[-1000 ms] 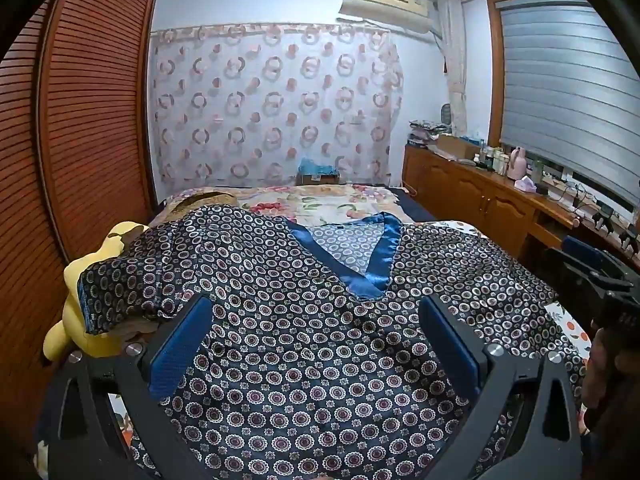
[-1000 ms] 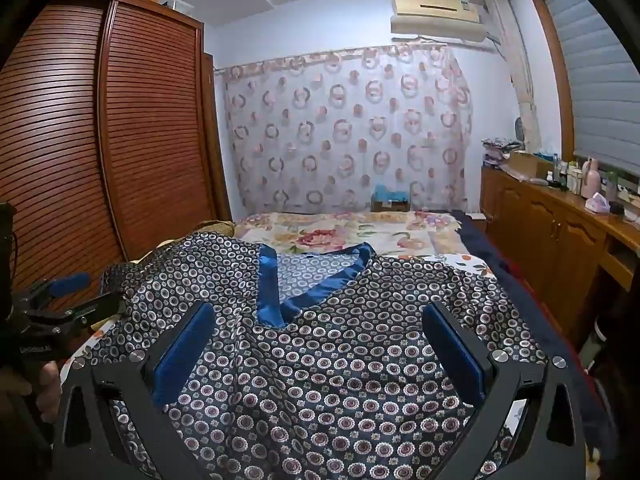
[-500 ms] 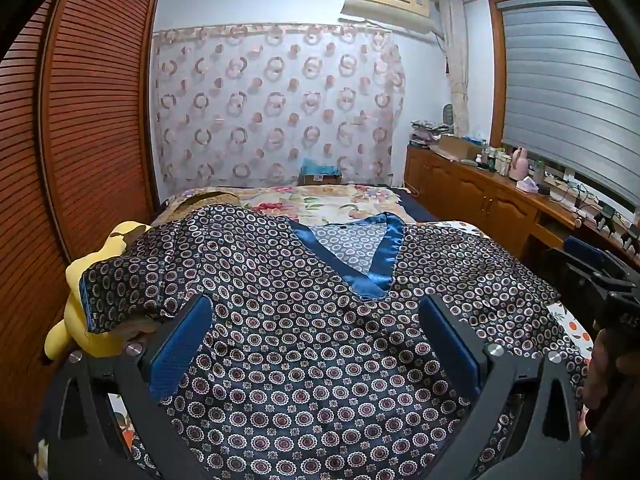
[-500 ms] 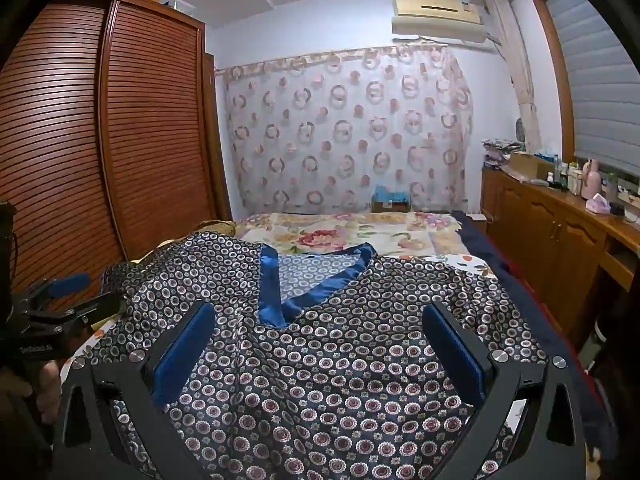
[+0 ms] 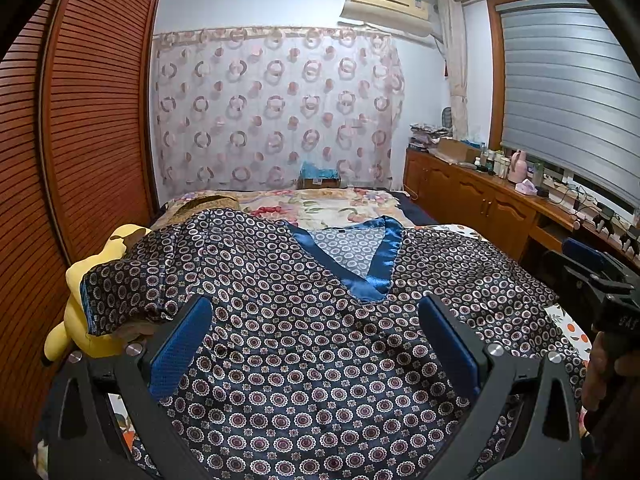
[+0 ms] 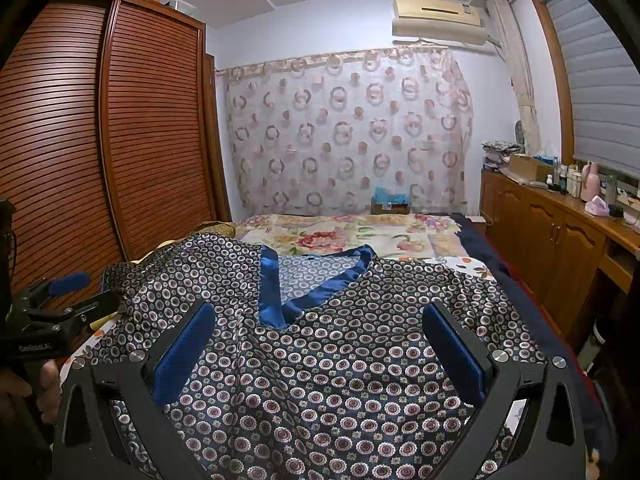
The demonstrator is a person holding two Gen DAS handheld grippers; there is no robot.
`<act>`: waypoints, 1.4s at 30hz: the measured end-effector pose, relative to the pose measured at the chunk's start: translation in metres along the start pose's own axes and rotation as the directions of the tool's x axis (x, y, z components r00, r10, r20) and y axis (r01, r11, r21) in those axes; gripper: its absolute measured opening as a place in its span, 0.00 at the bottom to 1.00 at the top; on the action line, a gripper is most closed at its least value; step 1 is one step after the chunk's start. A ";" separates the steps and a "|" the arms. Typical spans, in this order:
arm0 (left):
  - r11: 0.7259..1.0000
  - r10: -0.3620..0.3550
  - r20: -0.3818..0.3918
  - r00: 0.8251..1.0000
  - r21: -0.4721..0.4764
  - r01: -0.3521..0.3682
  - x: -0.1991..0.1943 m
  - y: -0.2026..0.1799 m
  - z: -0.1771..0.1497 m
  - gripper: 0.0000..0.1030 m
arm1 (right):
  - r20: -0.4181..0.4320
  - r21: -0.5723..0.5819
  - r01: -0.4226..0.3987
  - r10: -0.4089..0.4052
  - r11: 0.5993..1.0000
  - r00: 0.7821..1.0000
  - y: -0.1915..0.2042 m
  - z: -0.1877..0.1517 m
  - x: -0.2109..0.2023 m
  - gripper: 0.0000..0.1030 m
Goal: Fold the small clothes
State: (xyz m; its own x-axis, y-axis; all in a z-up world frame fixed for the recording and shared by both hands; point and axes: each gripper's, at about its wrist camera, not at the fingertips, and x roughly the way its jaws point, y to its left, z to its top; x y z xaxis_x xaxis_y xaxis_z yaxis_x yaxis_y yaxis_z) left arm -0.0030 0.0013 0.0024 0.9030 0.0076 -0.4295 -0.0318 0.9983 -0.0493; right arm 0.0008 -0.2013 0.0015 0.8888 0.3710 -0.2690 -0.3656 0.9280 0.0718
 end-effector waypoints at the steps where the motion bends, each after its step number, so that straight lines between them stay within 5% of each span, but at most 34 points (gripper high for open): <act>1: 1.000 0.001 0.001 1.000 0.000 -0.001 -0.001 -0.001 0.000 1.00 | 0.000 0.000 0.000 0.000 1.000 1.000 0.000 0.000 0.000 1.00; 42: 1.000 -0.011 -0.015 1.000 0.007 0.011 0.002 -0.006 -0.001 1.00 | -0.003 0.007 -0.004 0.004 1.000 1.000 0.002 0.004 0.001 1.00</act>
State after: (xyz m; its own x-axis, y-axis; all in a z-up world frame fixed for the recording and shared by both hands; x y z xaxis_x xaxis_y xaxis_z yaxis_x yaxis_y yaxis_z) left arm -0.0014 -0.0047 0.0005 0.8970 -0.0041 -0.4420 -0.0189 0.9987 -0.0475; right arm 0.0025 -0.1989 0.0054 0.8865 0.3744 -0.2719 -0.3671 0.9268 0.0793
